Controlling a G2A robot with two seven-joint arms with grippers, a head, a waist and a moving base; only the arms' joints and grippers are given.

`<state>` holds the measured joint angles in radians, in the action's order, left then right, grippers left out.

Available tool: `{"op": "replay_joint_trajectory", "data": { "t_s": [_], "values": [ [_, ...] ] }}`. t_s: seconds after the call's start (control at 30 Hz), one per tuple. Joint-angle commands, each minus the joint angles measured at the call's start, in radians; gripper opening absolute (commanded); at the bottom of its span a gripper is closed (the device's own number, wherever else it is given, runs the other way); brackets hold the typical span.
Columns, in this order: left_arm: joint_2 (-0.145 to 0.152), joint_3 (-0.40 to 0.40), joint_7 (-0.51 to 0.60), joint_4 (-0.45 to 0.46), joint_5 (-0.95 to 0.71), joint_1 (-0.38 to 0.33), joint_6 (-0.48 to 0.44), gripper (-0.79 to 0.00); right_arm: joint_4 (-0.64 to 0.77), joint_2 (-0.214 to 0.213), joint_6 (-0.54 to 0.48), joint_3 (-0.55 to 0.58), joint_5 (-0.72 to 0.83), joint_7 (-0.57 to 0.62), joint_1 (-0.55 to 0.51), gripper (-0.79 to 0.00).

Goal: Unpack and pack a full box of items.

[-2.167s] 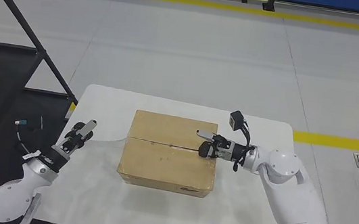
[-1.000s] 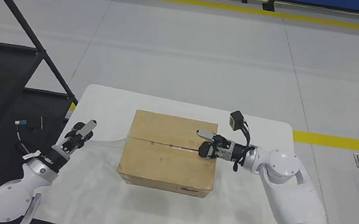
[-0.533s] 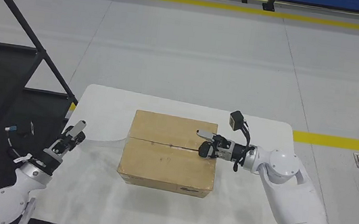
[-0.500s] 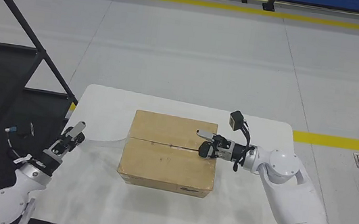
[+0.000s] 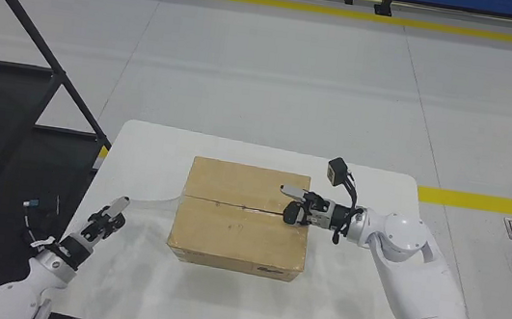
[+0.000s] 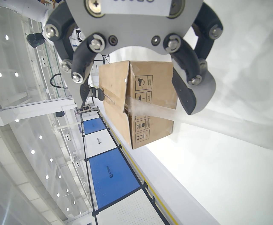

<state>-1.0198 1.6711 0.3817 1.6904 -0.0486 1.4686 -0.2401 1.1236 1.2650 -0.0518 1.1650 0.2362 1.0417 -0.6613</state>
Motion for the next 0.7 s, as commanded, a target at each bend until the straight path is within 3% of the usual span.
{"op": "replay_joint_trajectory", "data": {
  "t_s": [0.0,0.23,0.67],
  "values": [
    [-0.002,-0.012,-0.001,-0.023,-0.012,-0.008,0.035,0.0,0.0,0.0,0.0,0.0,0.0,0.0,0.0,0.0],
    [-0.021,-0.114,-0.011,-0.178,-0.078,-0.11,0.172,0.0,0.0,0.0,0.0,0.0,0.0,0.0,0.0,0.0],
    [-0.058,-0.243,-0.055,-0.31,-0.178,-0.234,0.218,0.0,0.0,0.0,0.0,0.0,0.0,0.0,0.0,0.0]
  ]
}}
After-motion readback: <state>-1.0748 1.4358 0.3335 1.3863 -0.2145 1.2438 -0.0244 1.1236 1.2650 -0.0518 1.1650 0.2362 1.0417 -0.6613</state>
